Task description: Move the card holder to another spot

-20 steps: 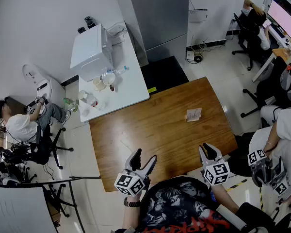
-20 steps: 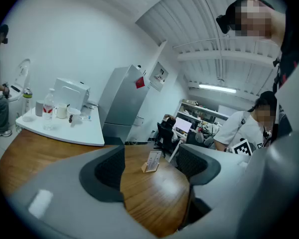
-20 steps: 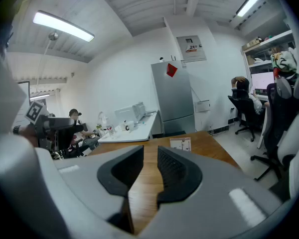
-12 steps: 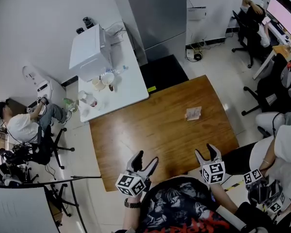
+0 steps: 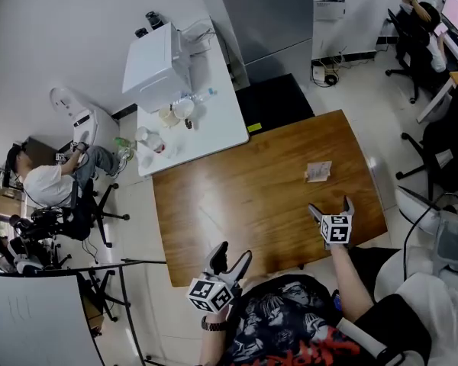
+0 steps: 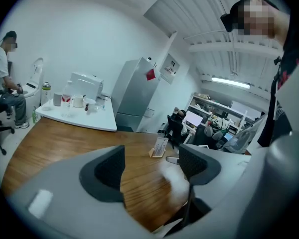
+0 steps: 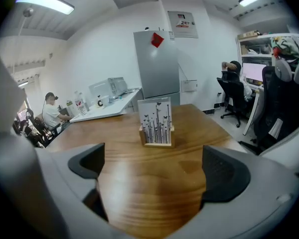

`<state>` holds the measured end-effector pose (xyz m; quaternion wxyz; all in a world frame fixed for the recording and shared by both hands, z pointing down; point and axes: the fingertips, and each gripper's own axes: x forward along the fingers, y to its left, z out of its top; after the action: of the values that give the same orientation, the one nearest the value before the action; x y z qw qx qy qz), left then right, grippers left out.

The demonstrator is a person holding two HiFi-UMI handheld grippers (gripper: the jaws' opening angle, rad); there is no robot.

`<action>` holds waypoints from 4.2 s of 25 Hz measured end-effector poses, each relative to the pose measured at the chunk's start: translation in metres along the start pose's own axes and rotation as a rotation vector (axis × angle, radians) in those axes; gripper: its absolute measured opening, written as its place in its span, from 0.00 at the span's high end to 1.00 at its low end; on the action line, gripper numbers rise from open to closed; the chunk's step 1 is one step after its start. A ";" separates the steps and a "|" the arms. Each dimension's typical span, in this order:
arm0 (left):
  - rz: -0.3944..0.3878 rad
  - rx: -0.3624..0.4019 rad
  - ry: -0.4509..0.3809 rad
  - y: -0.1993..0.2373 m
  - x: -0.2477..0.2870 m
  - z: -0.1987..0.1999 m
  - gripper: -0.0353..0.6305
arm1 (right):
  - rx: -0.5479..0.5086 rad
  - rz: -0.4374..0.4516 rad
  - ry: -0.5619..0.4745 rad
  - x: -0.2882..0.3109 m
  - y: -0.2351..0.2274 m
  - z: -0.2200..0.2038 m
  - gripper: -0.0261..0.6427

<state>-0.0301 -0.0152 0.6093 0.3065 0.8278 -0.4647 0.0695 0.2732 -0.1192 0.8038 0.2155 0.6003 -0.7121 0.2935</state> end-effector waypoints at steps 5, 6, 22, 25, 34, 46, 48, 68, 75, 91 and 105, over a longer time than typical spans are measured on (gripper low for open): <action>0.059 -0.013 0.001 0.002 -0.013 -0.006 0.43 | -0.013 0.000 0.054 0.073 -0.003 -0.001 0.09; 0.066 -0.015 -0.001 0.004 -0.015 -0.009 0.43 | -0.025 0.000 0.072 0.087 -0.002 -0.002 0.09; 0.080 -0.019 0.051 0.004 -0.039 -0.041 0.43 | -0.102 -0.093 0.160 0.145 -0.008 -0.006 0.14; 0.044 -0.011 0.040 0.013 -0.037 -0.033 0.43 | -0.091 -0.069 0.154 0.125 0.015 -0.027 0.14; -0.040 0.017 -0.082 0.035 -0.034 0.000 0.43 | -0.036 -0.071 0.007 -0.032 0.062 -0.008 0.14; -0.201 0.008 -0.202 0.027 -0.032 0.046 0.43 | -0.034 -0.108 -0.215 -0.165 0.088 0.096 0.14; -0.236 -0.014 -0.240 0.024 -0.034 0.052 0.43 | -0.024 -0.102 -0.246 -0.176 0.090 0.109 0.14; -0.196 -0.084 -0.299 0.028 -0.058 0.053 0.44 | -0.056 -0.033 -0.288 -0.208 0.127 0.133 0.14; -0.158 -0.102 -0.314 0.033 -0.066 0.051 0.44 | -0.108 0.047 -0.310 -0.212 0.157 0.153 0.14; 0.109 -0.173 -0.373 0.104 -0.171 0.019 0.50 | -0.412 0.622 -0.256 -0.156 0.420 0.139 0.15; 0.359 -0.338 -0.313 0.156 -0.256 -0.054 0.36 | -0.457 0.512 0.002 0.063 0.479 -0.028 0.15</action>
<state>-0.2903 0.1424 0.6187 0.3474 0.6700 -0.6506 -0.0845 -0.2099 -0.0945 0.7899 0.2644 0.3380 -0.8868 0.1717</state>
